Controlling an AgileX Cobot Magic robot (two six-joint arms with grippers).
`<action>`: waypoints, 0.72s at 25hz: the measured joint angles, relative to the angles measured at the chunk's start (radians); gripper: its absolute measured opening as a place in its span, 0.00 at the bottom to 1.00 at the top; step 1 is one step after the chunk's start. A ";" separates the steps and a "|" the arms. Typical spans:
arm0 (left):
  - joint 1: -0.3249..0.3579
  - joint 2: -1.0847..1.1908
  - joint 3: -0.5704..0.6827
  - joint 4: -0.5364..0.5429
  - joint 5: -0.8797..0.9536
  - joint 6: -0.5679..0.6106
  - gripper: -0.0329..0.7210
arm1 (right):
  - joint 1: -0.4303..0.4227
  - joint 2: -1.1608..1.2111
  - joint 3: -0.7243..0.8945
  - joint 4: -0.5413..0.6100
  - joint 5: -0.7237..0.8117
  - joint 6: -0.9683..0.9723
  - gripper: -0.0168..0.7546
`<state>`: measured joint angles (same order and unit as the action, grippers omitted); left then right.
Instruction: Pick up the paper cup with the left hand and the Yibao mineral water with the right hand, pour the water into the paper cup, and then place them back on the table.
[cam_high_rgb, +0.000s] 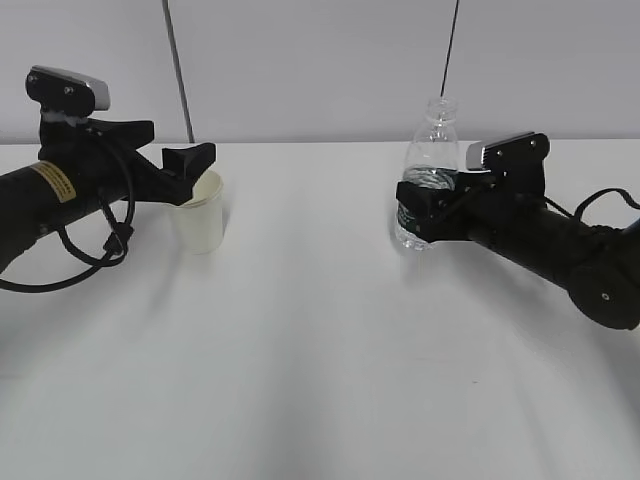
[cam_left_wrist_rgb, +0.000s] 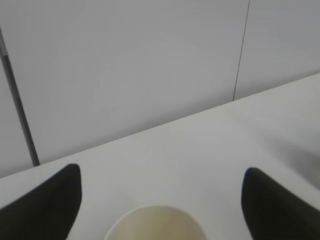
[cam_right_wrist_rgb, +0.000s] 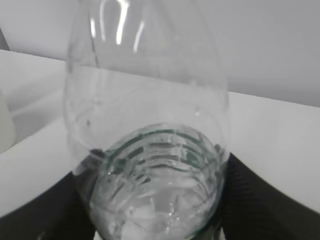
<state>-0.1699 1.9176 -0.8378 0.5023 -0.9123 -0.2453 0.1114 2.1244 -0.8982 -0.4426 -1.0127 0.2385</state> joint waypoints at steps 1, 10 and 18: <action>0.000 0.000 0.000 0.000 0.000 0.000 0.83 | 0.000 0.000 0.000 0.000 -0.002 -0.015 0.64; 0.000 -0.001 0.000 0.008 0.000 -0.018 0.83 | 0.000 0.000 0.000 0.017 -0.014 -0.096 0.64; 0.000 -0.001 0.000 0.031 0.000 -0.021 0.82 | 0.000 0.045 0.000 0.036 -0.075 -0.100 0.64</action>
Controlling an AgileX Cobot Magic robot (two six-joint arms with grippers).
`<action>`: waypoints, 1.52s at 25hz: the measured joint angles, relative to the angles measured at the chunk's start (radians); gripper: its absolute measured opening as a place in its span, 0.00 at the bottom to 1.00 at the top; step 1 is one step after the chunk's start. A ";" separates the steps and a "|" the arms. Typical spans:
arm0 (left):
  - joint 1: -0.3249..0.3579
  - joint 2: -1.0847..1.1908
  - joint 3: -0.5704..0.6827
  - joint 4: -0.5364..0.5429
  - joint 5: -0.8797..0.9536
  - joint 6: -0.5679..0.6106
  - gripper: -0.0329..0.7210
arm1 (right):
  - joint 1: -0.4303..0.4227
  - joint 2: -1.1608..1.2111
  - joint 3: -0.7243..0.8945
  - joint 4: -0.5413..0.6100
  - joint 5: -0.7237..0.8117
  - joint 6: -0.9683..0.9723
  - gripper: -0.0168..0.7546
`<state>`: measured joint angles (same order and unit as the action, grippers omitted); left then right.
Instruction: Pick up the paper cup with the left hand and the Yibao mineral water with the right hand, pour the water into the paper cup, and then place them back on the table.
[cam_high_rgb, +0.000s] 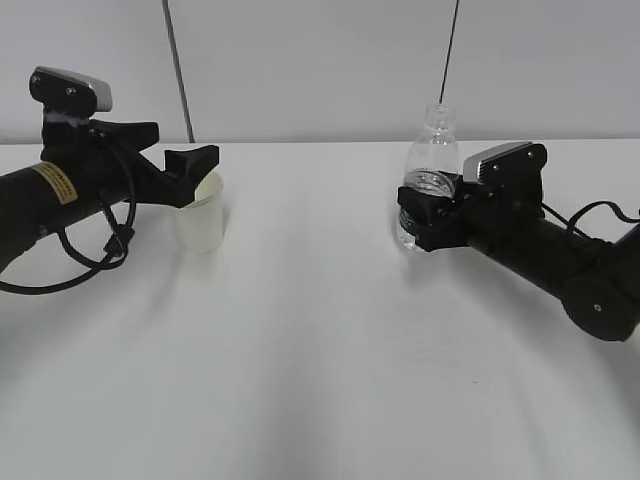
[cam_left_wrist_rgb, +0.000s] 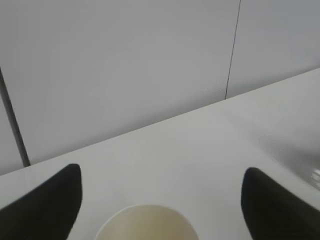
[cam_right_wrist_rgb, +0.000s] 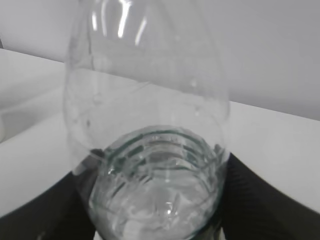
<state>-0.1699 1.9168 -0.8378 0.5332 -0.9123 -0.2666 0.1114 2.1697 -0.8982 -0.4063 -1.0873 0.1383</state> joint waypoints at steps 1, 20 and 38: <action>0.000 0.000 0.000 0.001 0.000 0.000 0.82 | 0.000 0.005 0.000 0.002 -0.002 0.000 0.64; 0.000 0.000 0.000 0.004 0.000 0.000 0.82 | 0.000 0.038 0.000 -0.031 -0.001 -0.001 0.64; 0.000 0.000 0.000 0.004 -0.001 -0.001 0.82 | 0.000 0.038 -0.009 -0.050 0.006 0.001 0.82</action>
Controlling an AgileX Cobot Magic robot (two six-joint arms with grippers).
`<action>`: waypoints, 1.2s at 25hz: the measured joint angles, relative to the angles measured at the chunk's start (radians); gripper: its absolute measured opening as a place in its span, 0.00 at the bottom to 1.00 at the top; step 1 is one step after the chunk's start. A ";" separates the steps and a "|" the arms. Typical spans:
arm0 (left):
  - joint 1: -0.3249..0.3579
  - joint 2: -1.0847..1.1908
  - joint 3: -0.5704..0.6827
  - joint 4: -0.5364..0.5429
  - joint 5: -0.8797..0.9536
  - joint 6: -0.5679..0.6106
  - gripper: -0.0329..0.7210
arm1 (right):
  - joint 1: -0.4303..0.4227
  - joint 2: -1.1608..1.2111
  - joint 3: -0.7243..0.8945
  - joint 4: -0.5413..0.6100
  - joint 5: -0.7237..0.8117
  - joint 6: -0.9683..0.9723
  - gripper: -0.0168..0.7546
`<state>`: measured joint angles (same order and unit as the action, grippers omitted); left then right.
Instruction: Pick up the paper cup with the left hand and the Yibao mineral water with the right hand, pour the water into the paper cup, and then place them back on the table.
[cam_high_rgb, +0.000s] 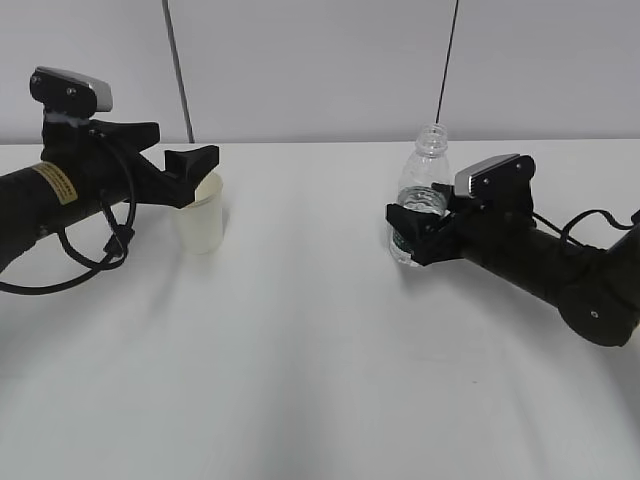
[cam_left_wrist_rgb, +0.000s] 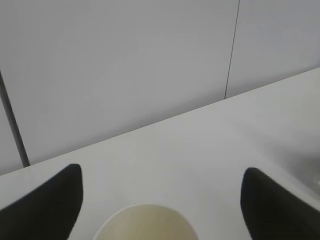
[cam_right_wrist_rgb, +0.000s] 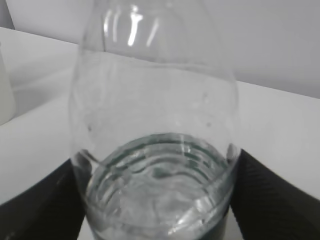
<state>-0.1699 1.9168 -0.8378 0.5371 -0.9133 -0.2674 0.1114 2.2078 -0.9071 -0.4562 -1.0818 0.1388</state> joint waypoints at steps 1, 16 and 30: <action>0.000 0.000 0.000 0.000 0.000 0.000 0.82 | 0.000 -0.002 0.000 0.000 0.000 0.002 0.82; 0.000 0.000 0.000 -0.001 0.000 0.000 0.81 | 0.003 -0.067 0.000 0.006 0.047 0.006 0.82; 0.000 0.000 0.000 -0.001 0.000 0.000 0.81 | 0.004 -0.187 0.023 0.003 0.055 0.045 0.81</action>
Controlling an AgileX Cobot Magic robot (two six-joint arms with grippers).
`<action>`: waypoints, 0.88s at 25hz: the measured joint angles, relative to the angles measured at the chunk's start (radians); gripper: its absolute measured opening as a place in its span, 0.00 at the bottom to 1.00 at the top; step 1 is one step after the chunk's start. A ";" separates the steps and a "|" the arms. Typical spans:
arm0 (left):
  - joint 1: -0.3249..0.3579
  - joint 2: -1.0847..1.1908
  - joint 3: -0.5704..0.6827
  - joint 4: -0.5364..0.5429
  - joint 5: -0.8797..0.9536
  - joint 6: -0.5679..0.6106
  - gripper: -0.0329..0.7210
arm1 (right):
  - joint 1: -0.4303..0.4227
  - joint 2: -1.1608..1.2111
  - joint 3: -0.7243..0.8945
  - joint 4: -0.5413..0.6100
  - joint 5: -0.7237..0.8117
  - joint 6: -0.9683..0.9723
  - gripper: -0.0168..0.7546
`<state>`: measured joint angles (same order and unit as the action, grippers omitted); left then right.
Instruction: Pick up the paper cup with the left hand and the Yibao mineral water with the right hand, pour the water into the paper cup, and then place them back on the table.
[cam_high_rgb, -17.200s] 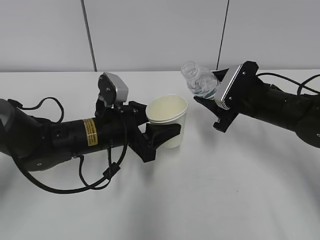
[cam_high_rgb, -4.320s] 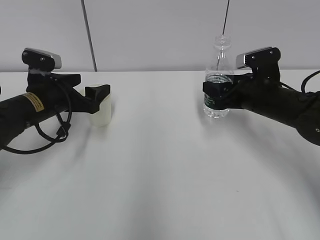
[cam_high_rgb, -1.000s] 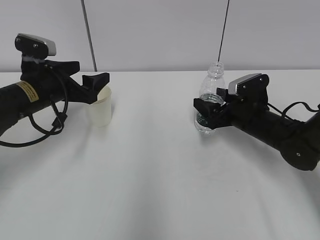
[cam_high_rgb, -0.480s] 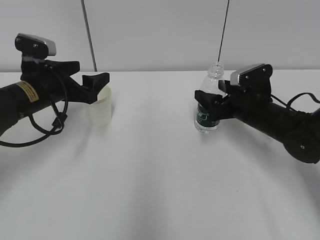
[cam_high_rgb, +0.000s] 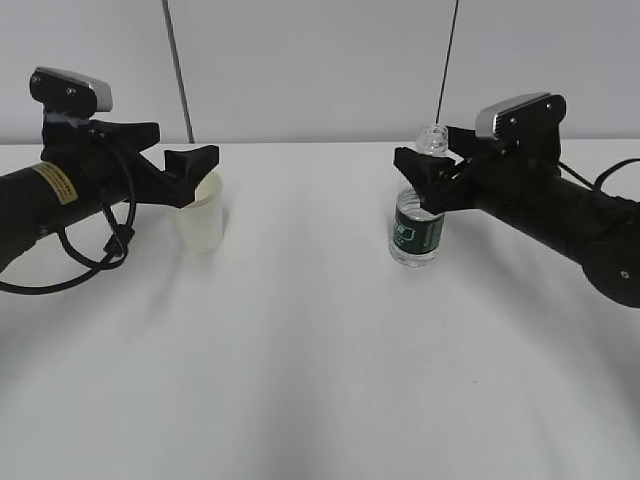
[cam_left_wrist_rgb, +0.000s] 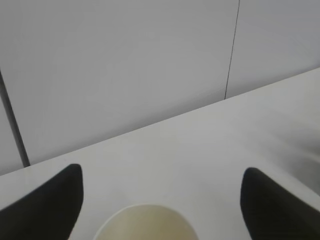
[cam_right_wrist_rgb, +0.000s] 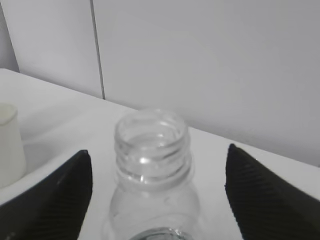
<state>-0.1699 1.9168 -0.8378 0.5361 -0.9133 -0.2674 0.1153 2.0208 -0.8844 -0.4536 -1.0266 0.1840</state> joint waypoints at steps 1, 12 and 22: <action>0.000 0.000 0.000 0.000 0.000 0.000 0.81 | 0.000 -0.010 0.000 -0.002 0.001 0.003 0.81; 0.000 -0.035 0.001 0.000 0.002 0.000 0.81 | 0.000 -0.130 0.006 -0.038 0.079 0.055 0.79; 0.000 -0.130 0.001 0.013 0.078 -0.053 0.81 | 0.000 -0.311 0.008 -0.066 0.281 0.106 0.79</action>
<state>-0.1699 1.7870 -0.8370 0.5495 -0.8349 -0.3202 0.1153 1.7097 -0.8761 -0.5198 -0.7455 0.2899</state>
